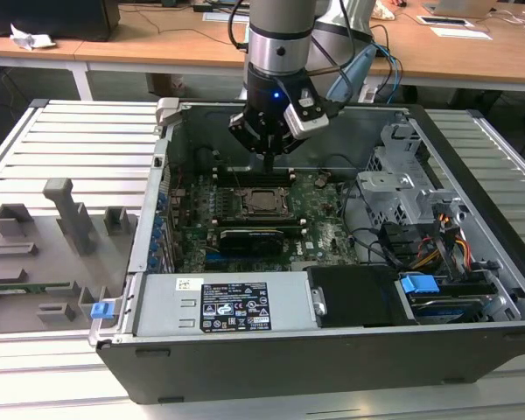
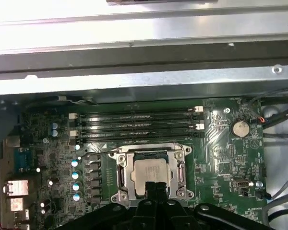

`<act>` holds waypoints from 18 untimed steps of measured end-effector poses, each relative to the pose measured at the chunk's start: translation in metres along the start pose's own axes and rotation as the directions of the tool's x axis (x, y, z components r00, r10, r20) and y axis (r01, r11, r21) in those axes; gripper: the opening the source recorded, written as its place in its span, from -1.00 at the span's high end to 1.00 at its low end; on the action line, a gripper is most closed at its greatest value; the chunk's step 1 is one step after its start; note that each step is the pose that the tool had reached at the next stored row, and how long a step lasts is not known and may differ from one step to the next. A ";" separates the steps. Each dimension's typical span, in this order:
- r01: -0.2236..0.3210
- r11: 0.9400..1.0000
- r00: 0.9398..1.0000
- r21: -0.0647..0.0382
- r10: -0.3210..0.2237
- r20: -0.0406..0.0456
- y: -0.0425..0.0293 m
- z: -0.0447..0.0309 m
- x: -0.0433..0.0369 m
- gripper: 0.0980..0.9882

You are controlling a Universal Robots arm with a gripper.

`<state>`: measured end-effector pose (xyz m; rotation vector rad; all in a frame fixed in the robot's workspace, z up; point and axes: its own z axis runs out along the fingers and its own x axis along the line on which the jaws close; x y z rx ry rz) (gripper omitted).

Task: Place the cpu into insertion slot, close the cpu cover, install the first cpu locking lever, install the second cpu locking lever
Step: 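Install the first cpu locking lever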

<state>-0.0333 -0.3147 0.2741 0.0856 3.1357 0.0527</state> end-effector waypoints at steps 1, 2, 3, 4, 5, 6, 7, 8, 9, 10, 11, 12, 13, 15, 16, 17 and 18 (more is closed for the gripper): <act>0.012 1.000 1.000 -0.006 -0.012 -0.001 -0.0001 0.0001 0.0008 0.98; 0.019 1.000 1.000 -0.007 -0.019 -0.001 -0.0002 0.0002 0.0019 0.98; 0.023 1.000 1.000 -0.007 -0.023 -0.001 -0.0003 0.0002 0.0033 0.98; 0.027 1.000 1.000 -0.007 -0.027 -0.001 -0.0004 0.0002 0.0053 0.98; 0.029 1.000 1.000 -0.007 -0.029 -0.001 -0.0005 0.0003 0.0067 0.98; 0.031 1.000 1.000 -0.007 -0.031 -0.002 -0.0007 0.0003 0.0090 0.98; 0.031 0.999 1.000 -0.007 -0.031 -0.002 -0.0008 0.0002 0.0117 0.98; 0.031 0.999 1.000 -0.007 -0.031 -0.002 -0.0009 0.0003 0.0135 0.98; 0.031 0.999 1.000 -0.007 -0.031 -0.002 -0.0010 0.0003 0.0151 0.98; 0.031 0.999 1.000 -0.007 -0.031 -0.002 -0.0010 0.0003 0.0163 0.98; 0.031 0.999 1.000 -0.007 -0.032 -0.002 -0.0011 0.0003 0.0175 0.98; 0.031 0.999 1.000 -0.007 -0.031 -0.002 -0.0011 0.0003 0.0180 0.98; 0.032 0.999 0.999 -0.007 -0.032 -0.002 -0.0012 0.0003 0.0189 0.98; 0.032 0.999 1.000 -0.007 -0.032 -0.001 -0.0013 0.0003 0.0209 0.98; 0.032 0.999 1.000 -0.007 -0.032 -0.001 -0.0014 0.0002 0.0216 0.98; 0.032 0.999 1.000 -0.007 -0.032 -0.001 -0.0014 0.0002 0.0232 0.98; 0.032 0.999 1.000 -0.007 -0.032 -0.001 -0.0015 0.0002 0.0249 0.98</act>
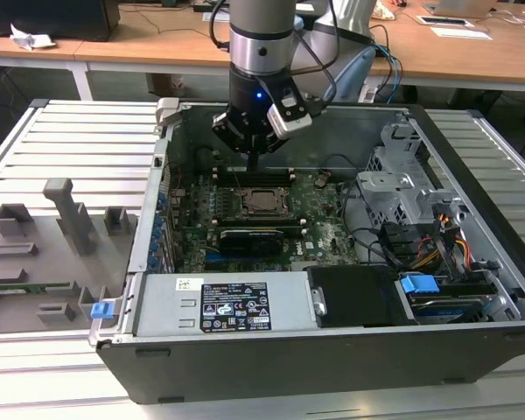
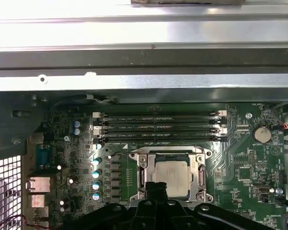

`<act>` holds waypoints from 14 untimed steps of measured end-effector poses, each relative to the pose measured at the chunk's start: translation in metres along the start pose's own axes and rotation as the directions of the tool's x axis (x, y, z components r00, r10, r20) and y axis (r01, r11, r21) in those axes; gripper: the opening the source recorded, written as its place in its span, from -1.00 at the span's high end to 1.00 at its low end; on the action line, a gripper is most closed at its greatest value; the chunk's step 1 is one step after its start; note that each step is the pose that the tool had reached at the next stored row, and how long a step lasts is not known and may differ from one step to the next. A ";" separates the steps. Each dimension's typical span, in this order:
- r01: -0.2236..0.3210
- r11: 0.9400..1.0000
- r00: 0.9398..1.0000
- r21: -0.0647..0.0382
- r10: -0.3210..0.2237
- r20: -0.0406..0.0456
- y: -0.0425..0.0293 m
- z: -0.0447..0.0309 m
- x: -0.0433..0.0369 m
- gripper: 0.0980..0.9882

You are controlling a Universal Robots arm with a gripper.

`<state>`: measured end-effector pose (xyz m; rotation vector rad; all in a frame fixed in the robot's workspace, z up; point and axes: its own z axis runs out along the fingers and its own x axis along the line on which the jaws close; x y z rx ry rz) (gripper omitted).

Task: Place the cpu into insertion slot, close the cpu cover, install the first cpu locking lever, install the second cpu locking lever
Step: 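Install the first cpu locking lever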

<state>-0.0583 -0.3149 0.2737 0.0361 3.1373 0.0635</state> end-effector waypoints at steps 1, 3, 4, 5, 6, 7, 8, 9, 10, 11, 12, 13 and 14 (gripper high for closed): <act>0.000 1.000 1.000 0.000 0.000 0.000 -0.0001 -0.0001 0.0019 0.98; 0.000 1.000 1.000 0.000 0.000 0.001 -0.0003 0.0002 0.0124 0.98; 0.000 1.000 1.000 0.000 0.000 0.001 -0.0004 0.0004 0.0189 0.98; 0.000 1.000 1.000 0.000 0.000 0.002 -0.0001 0.0009 0.0235 0.98; 0.000 1.000 1.000 0.000 0.000 0.002 0.0007 0.0013 0.0252 0.98; 0.000 1.000 1.000 0.000 0.000 0.002 0.0016 0.0017 0.0266 0.98; 0.002 1.000 1.000 0.000 -0.002 0.002 0.0033 0.0025 0.0284 0.98; 0.003 1.000 1.000 0.001 -0.003 0.003 0.0045 0.0031 0.0296 0.98; 0.003 1.000 1.000 0.001 -0.003 0.004 0.0056 0.0037 0.0308 0.98; 0.003 1.000 1.000 0.000 -0.003 0.005 0.0064 0.0044 0.0322 0.98; 0.004 1.000 1.000 0.000 -0.004 0.006 0.0067 0.0050 0.0338 0.98; 0.004 1.000 1.000 0.001 -0.004 0.007 0.0069 0.0054 0.0356 0.98; 0.004 1.000 1.000 0.001 -0.004 0.008 0.0073 0.0059 0.0378 0.98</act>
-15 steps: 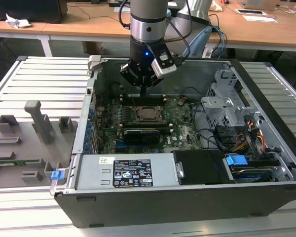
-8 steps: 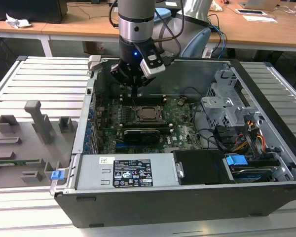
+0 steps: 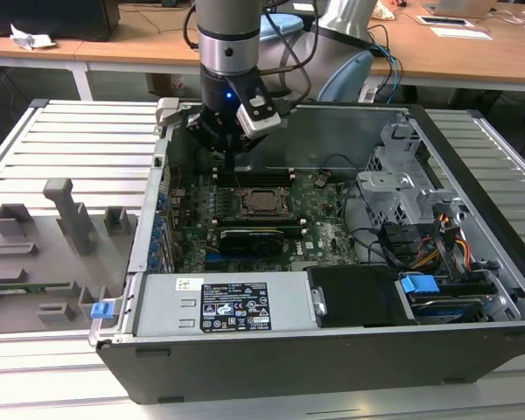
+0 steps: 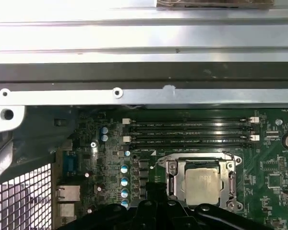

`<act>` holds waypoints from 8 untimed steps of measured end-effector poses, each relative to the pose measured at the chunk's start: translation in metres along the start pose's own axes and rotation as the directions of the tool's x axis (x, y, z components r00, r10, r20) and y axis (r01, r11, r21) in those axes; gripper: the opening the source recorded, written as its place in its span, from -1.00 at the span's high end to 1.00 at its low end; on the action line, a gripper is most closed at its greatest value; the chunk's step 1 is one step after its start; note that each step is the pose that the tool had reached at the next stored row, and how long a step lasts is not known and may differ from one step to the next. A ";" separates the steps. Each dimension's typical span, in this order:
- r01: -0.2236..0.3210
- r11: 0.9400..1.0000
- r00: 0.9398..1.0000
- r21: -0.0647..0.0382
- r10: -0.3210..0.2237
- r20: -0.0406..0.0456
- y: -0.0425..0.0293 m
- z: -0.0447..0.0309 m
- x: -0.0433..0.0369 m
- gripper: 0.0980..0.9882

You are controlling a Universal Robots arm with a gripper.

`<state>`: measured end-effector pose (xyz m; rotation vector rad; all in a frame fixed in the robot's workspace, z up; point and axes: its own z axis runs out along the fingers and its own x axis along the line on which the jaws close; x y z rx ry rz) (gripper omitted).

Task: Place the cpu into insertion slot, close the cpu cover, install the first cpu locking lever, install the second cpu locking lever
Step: 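Install the first cpu locking lever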

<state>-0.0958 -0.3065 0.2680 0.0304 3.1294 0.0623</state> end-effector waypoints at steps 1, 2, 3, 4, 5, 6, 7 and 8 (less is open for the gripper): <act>0.000 1.000 1.000 0.000 0.000 0.001 0.0003 0.0003 0.0017 0.98; 0.000 1.000 1.000 0.000 0.000 0.001 0.0004 0.0005 0.0026 0.98; 0.000 1.000 1.000 0.000 0.000 0.001 0.0006 0.0008 0.0045 0.98; 0.000 1.000 1.000 0.000 0.000 0.001 0.0008 0.0008 0.0060 0.98; 0.000 1.000 1.000 0.000 0.000 0.002 0.0012 0.0011 0.0095 0.98; 0.000 1.000 1.000 0.000 0.000 0.002 0.0017 0.0012 0.0114 0.98; 0.000 1.000 1.000 0.000 0.000 0.002 0.0036 0.0018 0.0125 0.98; 0.000 1.000 1.000 0.000 0.000 0.002 0.0057 0.0025 0.0126 0.98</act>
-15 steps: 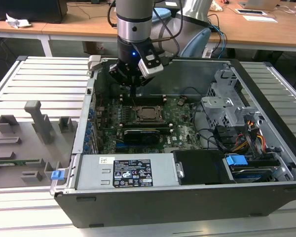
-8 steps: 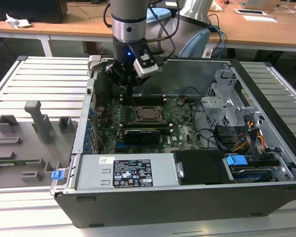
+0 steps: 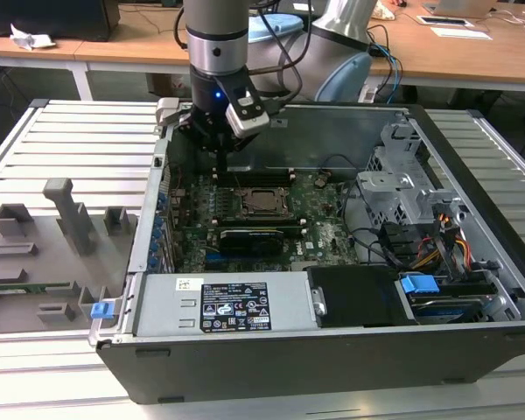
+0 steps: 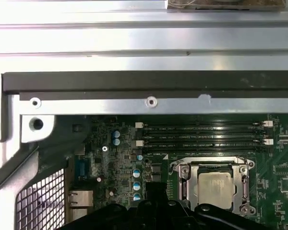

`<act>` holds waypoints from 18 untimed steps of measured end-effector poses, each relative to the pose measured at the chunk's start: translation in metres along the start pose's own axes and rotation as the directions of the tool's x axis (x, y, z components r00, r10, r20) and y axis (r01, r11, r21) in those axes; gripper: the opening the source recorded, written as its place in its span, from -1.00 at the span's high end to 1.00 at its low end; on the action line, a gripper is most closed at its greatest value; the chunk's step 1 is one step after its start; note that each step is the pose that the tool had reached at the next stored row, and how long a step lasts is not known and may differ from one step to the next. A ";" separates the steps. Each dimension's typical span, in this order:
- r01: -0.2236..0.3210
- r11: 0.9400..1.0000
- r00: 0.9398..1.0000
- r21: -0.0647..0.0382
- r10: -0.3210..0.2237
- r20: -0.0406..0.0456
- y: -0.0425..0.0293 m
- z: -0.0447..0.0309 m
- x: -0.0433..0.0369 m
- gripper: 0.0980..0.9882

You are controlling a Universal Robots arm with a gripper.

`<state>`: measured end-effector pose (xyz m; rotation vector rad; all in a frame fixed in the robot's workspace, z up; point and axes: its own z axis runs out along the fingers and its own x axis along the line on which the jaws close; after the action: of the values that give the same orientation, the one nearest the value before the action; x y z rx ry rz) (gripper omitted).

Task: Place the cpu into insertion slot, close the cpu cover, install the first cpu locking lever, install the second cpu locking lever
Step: 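Install the first cpu locking lever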

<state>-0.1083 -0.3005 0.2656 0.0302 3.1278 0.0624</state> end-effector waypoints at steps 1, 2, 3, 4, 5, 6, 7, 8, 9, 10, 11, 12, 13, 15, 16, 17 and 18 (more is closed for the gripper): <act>0.000 1.000 1.000 0.000 0.000 0.000 0.0017 0.0005 0.0000 0.98; 0.000 1.000 1.000 0.000 0.000 0.000 0.0035 0.0010 0.0000 0.98; 0.000 1.000 1.000 0.000 0.000 0.000 0.0061 0.0019 0.0002 0.98; 0.000 1.000 1.000 0.000 0.000 0.000 0.0081 0.0025 0.0002 0.98; 0.000 1.000 1.000 0.000 0.000 0.000 0.0091 0.0029 0.0002 0.98; 0.000 1.000 1.000 0.000 0.000 0.000 0.0097 0.0032 0.0002 0.98; 0.000 1.000 1.000 0.000 0.000 0.000 0.0104 0.0034 0.0002 0.98; 0.000 1.000 1.000 0.000 0.000 0.000 0.0109 0.0035 0.0002 0.98; 0.000 1.000 1.000 0.000 0.000 0.000 0.0111 0.0035 0.0000 0.98; 0.000 1.000 1.000 0.000 0.000 0.000 0.0113 0.0035 -0.0001 0.98; 0.000 1.000 1.000 0.000 0.000 0.000 0.0113 0.0036 -0.0002 0.98; 0.000 1.000 1.000 0.000 0.000 0.000 0.0113 0.0036 -0.0003 0.98; 0.000 1.000 1.000 0.000 0.000 0.000 0.0114 0.0037 -0.0003 0.98; 0.000 1.000 1.000 0.000 0.000 0.000 0.0113 0.0038 -0.0004 0.98; 0.000 1.000 1.000 0.000 0.000 0.000 0.0113 0.0039 -0.0006 0.98; 0.000 1.000 1.000 0.000 0.000 0.000 0.0114 0.0039 -0.0013 0.98; 0.000 1.000 1.000 0.000 0.000 0.000 0.0114 0.0039 -0.0019 0.98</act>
<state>-0.1062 -0.2889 0.2622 0.0301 3.1278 0.0623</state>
